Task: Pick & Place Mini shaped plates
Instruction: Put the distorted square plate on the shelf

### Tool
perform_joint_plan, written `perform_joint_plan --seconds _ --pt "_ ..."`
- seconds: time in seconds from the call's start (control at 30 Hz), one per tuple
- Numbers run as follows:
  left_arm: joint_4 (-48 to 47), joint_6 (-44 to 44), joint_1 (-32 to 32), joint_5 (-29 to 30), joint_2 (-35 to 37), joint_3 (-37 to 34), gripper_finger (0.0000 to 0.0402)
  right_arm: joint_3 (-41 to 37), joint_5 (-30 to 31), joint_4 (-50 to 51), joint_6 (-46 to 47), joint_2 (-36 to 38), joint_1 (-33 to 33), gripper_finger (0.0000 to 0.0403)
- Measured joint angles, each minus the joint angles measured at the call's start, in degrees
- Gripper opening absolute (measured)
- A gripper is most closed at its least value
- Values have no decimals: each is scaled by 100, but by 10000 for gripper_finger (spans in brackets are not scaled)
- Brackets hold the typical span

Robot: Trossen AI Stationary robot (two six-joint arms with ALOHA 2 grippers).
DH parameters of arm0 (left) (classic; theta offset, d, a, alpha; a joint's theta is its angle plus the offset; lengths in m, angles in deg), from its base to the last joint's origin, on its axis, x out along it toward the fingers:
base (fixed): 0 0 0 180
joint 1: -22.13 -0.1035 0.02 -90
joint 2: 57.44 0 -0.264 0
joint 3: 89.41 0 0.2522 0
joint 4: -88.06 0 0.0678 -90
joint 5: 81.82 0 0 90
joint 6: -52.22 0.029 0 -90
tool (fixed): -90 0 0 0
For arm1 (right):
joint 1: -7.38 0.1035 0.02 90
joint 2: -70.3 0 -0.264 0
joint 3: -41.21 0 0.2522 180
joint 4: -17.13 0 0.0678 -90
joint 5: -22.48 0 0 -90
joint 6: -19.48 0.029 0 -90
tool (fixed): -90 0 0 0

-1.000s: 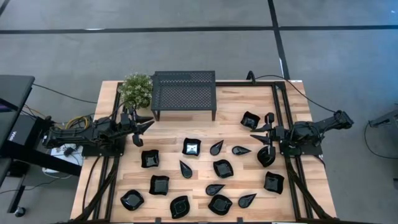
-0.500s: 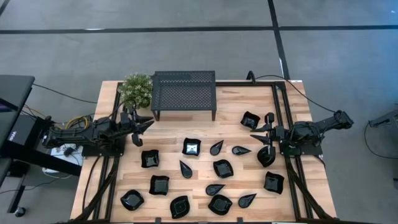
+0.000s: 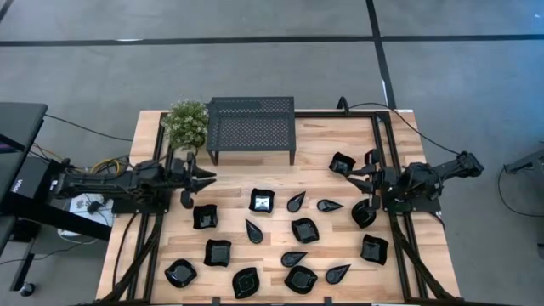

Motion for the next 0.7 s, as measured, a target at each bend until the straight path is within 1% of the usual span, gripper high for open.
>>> perform_joint_plan --seconds 0.1,0.23,0.3,0.4,0.47,0.53,0.6,0.7 --pt "11 -140 97 -252 -450 269 111 0 2 -299 26 1 -8 75" --pt "-31 -154 355 -281 -1307 767 142 2 2 -1068 -154 2 -85 75" --pt "-309 -183 526 -292 -1765 1070 156 2 -16 -1386 -165 2 -139 75" --pt "-1122 -429 826 -291 -2452 1559 171 7 -316 -1379 -337 -3 -210 76" --pt "-1969 -648 1075 -299 -2909 1935 176 7 -681 -1501 -393 -102 -267 79" --pt "-2869 -925 1347 -313 -3300 2283 179 9 -982 -1796 -401 -370 -332 85" --pt "-3575 -1346 1634 -329 -3674 2585 179 29 -1216 -2198 -459 -691 -399 96" --pt "-4132 -1993 2047 -447 -4115 2855 179 267 -1190 -2340 -391 -1461 -524 120"
